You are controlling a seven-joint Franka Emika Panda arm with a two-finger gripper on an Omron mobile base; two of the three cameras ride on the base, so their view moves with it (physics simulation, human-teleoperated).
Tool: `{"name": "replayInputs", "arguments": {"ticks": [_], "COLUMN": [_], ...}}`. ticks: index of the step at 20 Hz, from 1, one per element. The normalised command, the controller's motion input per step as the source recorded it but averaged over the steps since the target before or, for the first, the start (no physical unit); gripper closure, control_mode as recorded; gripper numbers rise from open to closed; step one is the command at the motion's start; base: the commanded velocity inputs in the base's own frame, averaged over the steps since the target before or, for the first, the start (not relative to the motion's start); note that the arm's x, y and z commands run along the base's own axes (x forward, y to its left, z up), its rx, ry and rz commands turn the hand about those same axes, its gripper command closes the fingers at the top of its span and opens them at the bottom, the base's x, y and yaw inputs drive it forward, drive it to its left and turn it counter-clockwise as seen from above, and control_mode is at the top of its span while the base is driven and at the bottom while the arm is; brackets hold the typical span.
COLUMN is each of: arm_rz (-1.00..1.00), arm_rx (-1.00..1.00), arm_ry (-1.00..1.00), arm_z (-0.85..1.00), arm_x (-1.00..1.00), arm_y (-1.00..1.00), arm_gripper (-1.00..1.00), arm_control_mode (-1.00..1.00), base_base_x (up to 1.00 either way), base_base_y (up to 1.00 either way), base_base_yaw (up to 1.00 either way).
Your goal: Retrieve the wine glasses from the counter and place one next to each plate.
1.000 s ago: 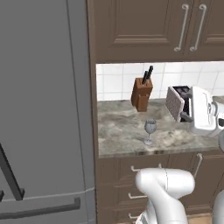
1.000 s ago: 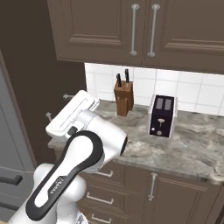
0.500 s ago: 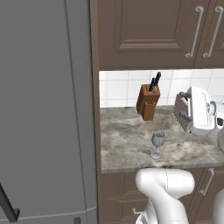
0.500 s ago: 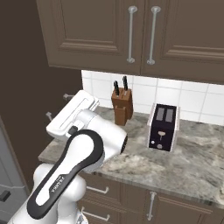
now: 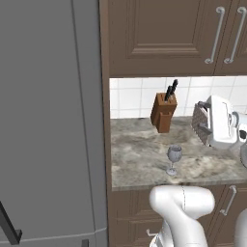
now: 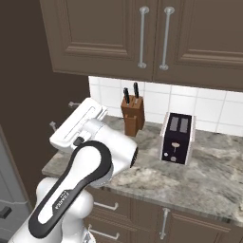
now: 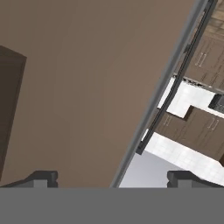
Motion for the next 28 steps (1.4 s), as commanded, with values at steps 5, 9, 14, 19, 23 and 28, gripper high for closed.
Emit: {"name": "replayInputs", "arguments": {"ticks": [5, 9, 14, 19, 23, 28], "arm_rz": [0.0, 0.0, 0.0, 0.0, 0.0, 0.0], "arm_rx": [0.0, 0.0, 0.0, -0.02, -0.03, -0.11], "arm_ry": [0.0, 0.0, 0.08, 0.06, 0.01, 0.0], "arm_z": [0.0, 0.0, -0.38, -0.6, -0.72, -0.74], "arm_x": [0.0, 0.0, 0.16, 0.31, 0.29, 0.35], "arm_y": [0.0, 0.0, -0.02, -0.24, -0.43, -0.37], "arm_gripper": [-1.0, -1.0, -1.0, -1.0, -1.0, -1.0], "arm_control_mode": [1.0, 1.0, -1.0, -1.0, -1.0, -1.0], "base_base_x": [0.0, 0.0, 0.0, 0.0, 0.0, 0.0], "base_base_y": [0.0, 0.0, 0.0, 0.0, 0.0, 0.0], "base_base_yaw": [0.0, 0.0, 0.0, 0.0, 0.0, 0.0]}}
